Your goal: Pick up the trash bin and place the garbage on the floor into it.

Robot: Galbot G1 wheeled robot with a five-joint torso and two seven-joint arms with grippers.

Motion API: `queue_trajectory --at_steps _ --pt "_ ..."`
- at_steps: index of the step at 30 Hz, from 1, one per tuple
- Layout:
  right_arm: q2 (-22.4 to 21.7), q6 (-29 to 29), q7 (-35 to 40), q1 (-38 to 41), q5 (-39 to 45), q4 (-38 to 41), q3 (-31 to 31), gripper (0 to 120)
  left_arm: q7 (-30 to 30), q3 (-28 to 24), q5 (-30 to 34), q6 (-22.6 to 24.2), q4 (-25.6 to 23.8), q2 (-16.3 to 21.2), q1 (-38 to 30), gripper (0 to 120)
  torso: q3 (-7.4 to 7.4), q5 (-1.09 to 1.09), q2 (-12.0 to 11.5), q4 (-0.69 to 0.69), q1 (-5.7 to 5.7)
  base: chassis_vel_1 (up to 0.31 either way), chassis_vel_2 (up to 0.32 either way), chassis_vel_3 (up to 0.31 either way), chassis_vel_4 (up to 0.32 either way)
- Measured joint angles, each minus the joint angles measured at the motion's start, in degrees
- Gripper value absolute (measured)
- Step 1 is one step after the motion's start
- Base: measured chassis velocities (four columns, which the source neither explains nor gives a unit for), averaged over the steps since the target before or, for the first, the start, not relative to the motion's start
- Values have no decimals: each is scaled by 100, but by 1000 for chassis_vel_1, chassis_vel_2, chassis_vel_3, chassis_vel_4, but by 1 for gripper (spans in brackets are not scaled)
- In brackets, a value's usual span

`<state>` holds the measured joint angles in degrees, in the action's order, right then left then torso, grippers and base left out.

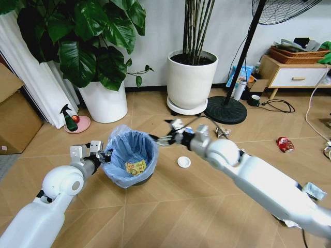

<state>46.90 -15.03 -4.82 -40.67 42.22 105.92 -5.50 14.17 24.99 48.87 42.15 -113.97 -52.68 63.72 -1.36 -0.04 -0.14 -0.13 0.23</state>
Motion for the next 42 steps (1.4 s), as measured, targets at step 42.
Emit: queue_trajectory --at_steps 42 --pt "736 658 135 -3167 -1488 -1089 2470 100 -83 343 -243 -2 -444 80 667 0 -1 -1 0 0 0 0 0 0 0"
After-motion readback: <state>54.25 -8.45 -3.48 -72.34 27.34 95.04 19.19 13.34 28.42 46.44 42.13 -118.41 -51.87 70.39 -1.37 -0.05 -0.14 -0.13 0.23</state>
